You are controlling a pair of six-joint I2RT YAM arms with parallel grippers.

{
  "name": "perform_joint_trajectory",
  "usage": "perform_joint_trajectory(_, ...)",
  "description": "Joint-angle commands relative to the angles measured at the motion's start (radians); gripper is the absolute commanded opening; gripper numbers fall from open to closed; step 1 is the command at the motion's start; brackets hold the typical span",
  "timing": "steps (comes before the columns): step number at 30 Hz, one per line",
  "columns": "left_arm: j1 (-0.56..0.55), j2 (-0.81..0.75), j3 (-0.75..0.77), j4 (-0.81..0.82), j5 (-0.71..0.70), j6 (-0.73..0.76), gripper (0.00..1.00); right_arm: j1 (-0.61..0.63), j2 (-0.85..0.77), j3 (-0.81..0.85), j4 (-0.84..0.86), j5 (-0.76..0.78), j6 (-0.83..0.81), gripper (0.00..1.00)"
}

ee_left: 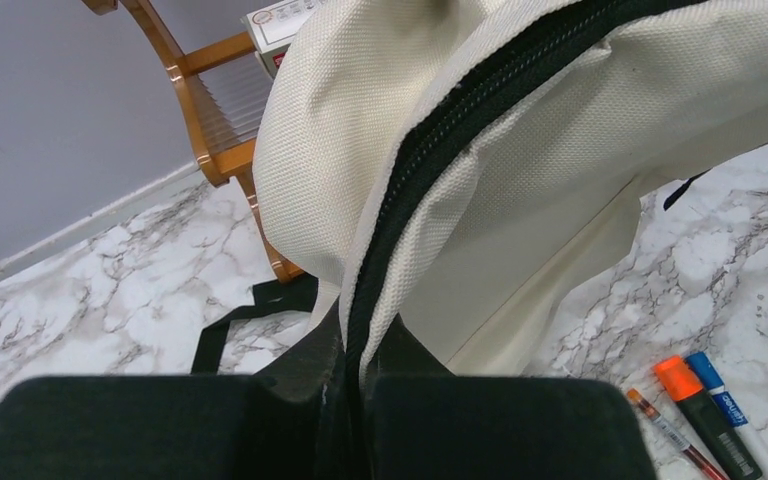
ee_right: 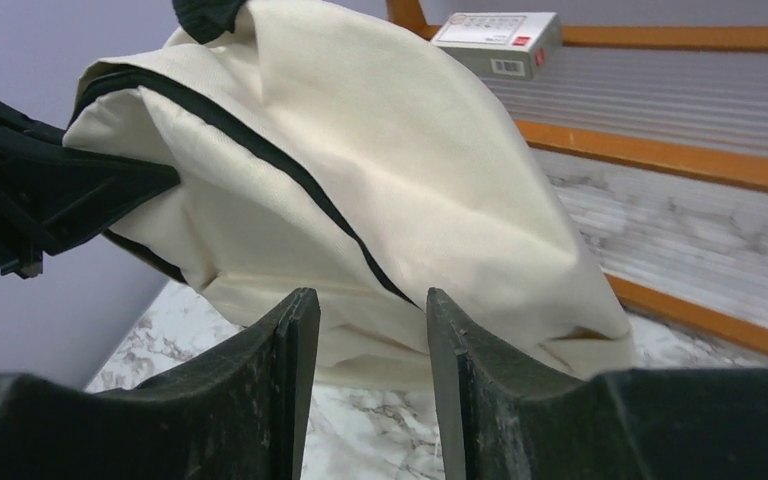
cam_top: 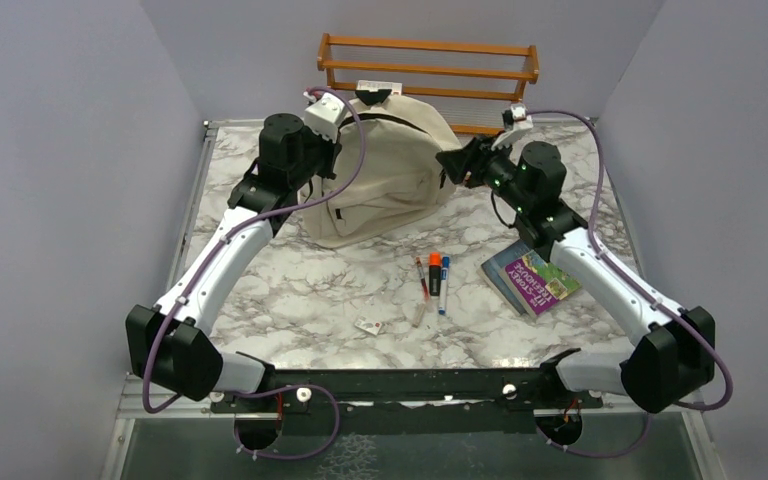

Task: Pack the student bag
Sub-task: Pick up the student bag at the center of the board.

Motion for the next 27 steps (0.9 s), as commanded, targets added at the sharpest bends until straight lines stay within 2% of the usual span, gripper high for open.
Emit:
perform_joint_trajectory(1, -0.003, -0.043, -0.038, 0.08, 0.04, -0.035, 0.0, 0.002, -0.085, -0.104, -0.003, 0.103, 0.062, 0.49)
perform_joint_trajectory(8, -0.003, -0.068, -0.077, 0.097, 0.036, -0.045, 0.0, 0.002, -0.087, -0.265, 0.08, 0.075, 0.084, 0.56)
perform_joint_trajectory(11, -0.003, -0.076, -0.088, 0.098, 0.029, -0.045, 0.0, 0.002, -0.032, -0.273, 0.136, 0.007, 0.065, 0.6)
perform_joint_trajectory(16, -0.003, -0.089, -0.098, 0.098, 0.025, -0.041, 0.0, -0.001, 0.066, -0.258, 0.193, -0.013, 0.034, 0.64)
perform_joint_trajectory(23, -0.003, -0.096, -0.106, 0.098, 0.014, -0.035, 0.0, -0.022, 0.153, -0.219, 0.188, 0.001, 0.011, 0.65)
perform_joint_trajectory(27, -0.002, -0.094, -0.108, 0.099, 0.015, -0.034, 0.0, -0.056, 0.182, -0.236, 0.255, -0.072, -0.006, 0.65)
